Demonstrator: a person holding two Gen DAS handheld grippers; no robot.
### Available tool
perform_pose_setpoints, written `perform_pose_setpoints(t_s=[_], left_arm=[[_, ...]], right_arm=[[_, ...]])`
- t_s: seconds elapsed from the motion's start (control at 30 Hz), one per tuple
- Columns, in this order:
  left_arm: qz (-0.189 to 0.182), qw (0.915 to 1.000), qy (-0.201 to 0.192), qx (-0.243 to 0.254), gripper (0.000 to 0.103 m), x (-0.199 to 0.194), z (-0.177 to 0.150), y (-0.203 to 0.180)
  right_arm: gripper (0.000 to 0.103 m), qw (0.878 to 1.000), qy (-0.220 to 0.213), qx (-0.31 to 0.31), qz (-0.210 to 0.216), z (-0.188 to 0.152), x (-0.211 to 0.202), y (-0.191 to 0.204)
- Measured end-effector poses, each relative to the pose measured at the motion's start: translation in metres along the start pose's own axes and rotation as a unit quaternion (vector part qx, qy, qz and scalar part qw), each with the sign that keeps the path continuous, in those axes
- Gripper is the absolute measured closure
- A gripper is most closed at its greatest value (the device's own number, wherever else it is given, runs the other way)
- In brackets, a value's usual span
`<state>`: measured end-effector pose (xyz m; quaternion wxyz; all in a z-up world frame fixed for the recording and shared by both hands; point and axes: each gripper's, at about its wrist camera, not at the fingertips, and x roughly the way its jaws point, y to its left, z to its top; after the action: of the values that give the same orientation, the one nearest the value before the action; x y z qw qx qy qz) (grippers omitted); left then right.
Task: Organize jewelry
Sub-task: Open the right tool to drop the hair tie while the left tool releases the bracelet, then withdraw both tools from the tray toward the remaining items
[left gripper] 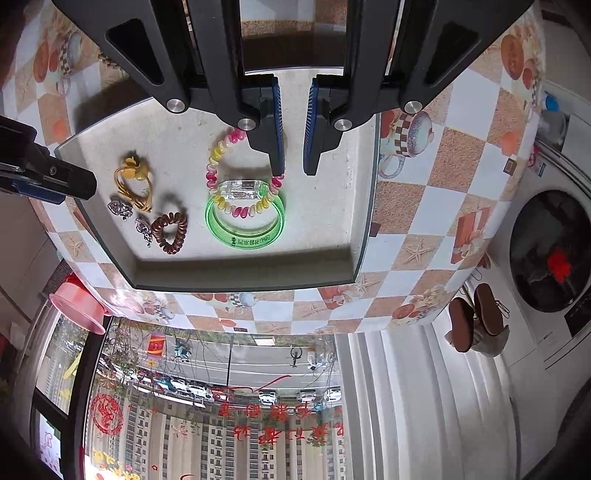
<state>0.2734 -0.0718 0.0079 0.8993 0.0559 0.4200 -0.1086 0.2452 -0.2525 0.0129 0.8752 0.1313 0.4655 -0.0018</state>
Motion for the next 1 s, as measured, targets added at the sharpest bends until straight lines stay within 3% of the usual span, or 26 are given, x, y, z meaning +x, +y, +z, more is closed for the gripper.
perform_pose_setpoints(t_s=[0.27,0.33,0.4,0.47,0.53,1.0], left_arm=[[0.003,0.9999,-0.001,-0.009,0.08,-0.013,-0.011,0.01],[0.004,0.9999,-0.002,-0.012,0.08,-0.018,-0.016,0.013],[0.003,0.9998,-0.003,-0.017,0.077,-0.023,-0.02,0.016],[0.016,0.9995,-0.005,-0.026,0.0,-0.028,-0.025,0.02],[0.036,0.9986,-0.028,-0.027,0.0,-0.038,-0.032,0.02],[0.017,0.9994,-0.026,-0.018,0.0,-0.074,-0.077,0.024]], right_arm=[[0.029,1.0,-0.008,-0.01,-0.011,-0.013,-0.017,0.006],[0.02,1.0,-0.011,-0.014,-0.013,-0.016,-0.024,0.007],[0.02,1.0,-0.016,-0.014,-0.01,-0.021,-0.03,0.008],[0.02,1.0,-0.019,-0.014,-0.01,-0.026,-0.036,0.009],[0.02,1.0,-0.02,-0.015,-0.011,-0.033,-0.04,0.01],[0.013,0.999,-0.025,-0.028,0.009,-0.079,-0.063,0.018]])
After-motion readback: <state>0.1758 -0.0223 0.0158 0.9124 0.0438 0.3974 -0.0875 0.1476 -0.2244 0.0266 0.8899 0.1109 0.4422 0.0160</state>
